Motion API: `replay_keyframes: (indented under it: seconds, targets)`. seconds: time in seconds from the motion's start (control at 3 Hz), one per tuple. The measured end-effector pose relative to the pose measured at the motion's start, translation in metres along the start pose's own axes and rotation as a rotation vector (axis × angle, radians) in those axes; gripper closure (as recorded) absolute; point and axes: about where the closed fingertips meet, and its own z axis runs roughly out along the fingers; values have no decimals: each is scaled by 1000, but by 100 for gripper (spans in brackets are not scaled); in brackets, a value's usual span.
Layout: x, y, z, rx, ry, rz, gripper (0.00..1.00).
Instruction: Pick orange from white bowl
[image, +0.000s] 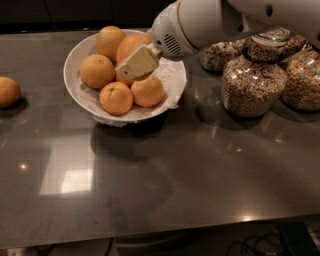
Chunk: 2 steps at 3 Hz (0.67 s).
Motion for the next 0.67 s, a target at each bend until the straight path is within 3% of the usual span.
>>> replay_keyframes:
  seconds: [0.33, 0.67]
  targets:
    - [11, -47, -10, -31, 24, -140, 100]
    - [18, -74, -15, -114, 26, -260, 100]
